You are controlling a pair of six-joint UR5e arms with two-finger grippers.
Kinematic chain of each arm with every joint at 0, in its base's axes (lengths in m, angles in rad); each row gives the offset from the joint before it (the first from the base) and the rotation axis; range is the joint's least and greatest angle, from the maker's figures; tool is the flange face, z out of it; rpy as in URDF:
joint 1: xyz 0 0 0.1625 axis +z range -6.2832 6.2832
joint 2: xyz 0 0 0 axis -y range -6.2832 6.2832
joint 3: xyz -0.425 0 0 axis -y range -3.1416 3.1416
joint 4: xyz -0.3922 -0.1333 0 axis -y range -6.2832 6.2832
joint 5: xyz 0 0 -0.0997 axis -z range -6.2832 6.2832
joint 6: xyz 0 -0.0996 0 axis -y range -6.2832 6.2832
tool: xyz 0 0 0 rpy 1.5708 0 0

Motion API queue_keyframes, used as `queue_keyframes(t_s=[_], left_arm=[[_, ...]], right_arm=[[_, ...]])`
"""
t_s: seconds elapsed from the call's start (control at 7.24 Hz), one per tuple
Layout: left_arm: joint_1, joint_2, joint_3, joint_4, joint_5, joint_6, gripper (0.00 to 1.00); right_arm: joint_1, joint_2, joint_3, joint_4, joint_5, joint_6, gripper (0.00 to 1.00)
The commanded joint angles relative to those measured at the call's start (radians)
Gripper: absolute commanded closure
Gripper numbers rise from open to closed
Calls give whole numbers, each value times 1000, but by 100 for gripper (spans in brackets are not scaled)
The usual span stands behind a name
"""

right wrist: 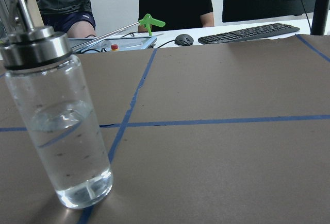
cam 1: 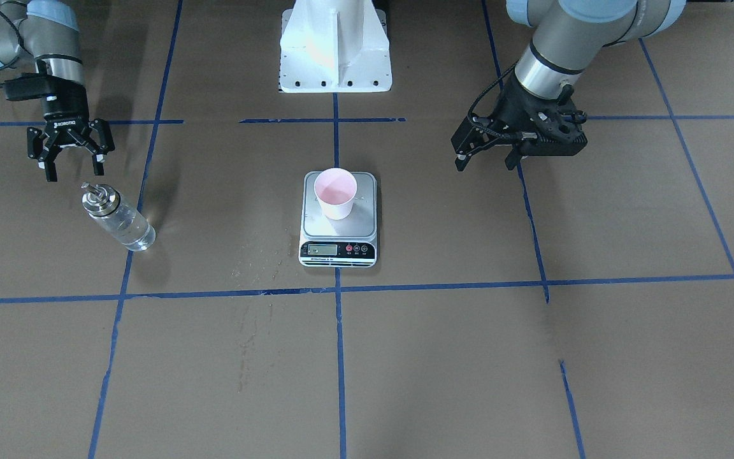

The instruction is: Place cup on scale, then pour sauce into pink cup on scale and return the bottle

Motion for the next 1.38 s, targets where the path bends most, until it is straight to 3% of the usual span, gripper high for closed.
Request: queue_keyframes(t_s=[0.0, 0.14, 0.41, 0.69, 0.97, 1.24], left_arm=[[-2, 52, 0, -7, 0, 44, 0], [-8, 84, -6, -7, -1, 108, 0], [-75, 133, -5, -11, -6, 256, 0], [-213, 145, 58, -10, -15, 477, 0], [-332, 172, 121, -13, -65, 655, 0], [-484, 177, 228, -13, -194, 892, 0]], right_arm=[[65, -38, -22, 109, 109, -98, 0], [196, -28, -24, 117, 286, -162, 0], [405, -10, -25, 116, 509, -277, 0], [725, 78, -91, 87, 884, -446, 0], [1052, 192, -125, -132, 1296, -582, 0], [1302, 275, -126, -426, 1593, -850, 0]])
